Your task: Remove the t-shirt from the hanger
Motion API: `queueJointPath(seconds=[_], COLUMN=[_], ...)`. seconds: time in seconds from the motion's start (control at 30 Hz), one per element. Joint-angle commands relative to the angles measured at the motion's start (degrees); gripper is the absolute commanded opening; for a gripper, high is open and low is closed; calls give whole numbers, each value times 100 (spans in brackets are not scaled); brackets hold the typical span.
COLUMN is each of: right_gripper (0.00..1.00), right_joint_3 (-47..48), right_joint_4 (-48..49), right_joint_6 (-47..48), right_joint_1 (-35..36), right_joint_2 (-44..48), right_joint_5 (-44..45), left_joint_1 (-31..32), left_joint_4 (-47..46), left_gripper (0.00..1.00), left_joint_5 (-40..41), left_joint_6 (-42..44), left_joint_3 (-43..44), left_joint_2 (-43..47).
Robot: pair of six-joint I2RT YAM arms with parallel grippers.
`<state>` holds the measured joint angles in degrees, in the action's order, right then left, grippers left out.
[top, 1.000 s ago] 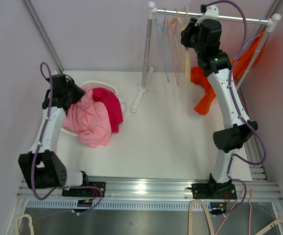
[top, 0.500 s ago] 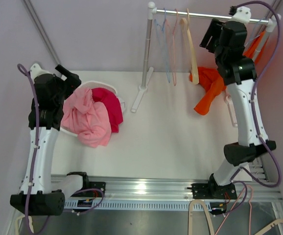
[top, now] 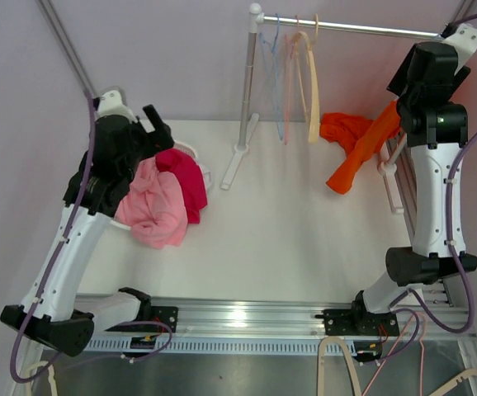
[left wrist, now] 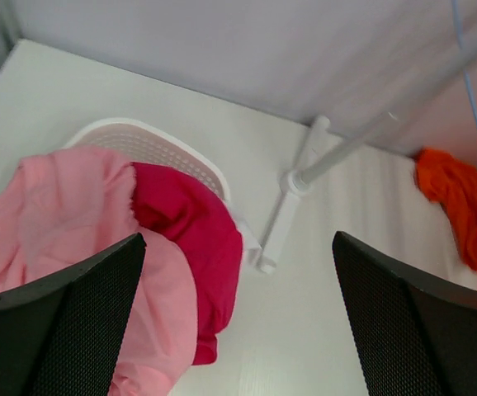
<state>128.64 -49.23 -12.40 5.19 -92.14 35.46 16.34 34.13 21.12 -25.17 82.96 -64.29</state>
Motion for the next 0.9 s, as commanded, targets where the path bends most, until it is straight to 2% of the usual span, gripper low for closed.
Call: queueJointPath(seconds=[0.0, 0.1, 0.2, 0.3, 0.47, 0.73, 0.77, 0.83, 0.87], right_gripper=[70, 70, 69, 69, 69, 66, 63, 49, 48], right_joint_3=[178, 520, 636, 697, 750, 706, 706, 741, 750], right_joint_4=[-244, -411, -351, -289, -96, 318, 379, 406, 449], right_joint_6=[-113, -201, -236, -227, -254, -254, -245, -245, -236], right_joint_1=[-255, -466, -606, -695, -748, -774, -783, -783, -783], right_joint_2=[-216, -532, -770, -990, -1254, -1692, -1720, -1825, -1843], right_joint_5=[-293, -399, -514, -549, -514, -532, -532, -532, -514], left_joint_1=[622, 1377, 1906, 2284, 2576, 2602, 2603, 2603, 2603], left_joint_4=[-379, -381, -354, -547, -697, -820, -829, -873, -908], left_gripper=[99, 100, 99, 100, 99, 100, 99, 100, 100], left_joint_5=[-993, -1198, -1479, -1506, -1489, -1286, -1321, -1365, -1374], left_joint_6=[792, 1303, 1585, 1752, 1919, 2034, 2025, 1990, 1981], left_joint_3=[203, 492, 967, 1003, 1029, 1003, 986, 924, 907], left_joint_2=[-145, -566, -891, -988, -1120, -1165, -1156, -1156, -1156])
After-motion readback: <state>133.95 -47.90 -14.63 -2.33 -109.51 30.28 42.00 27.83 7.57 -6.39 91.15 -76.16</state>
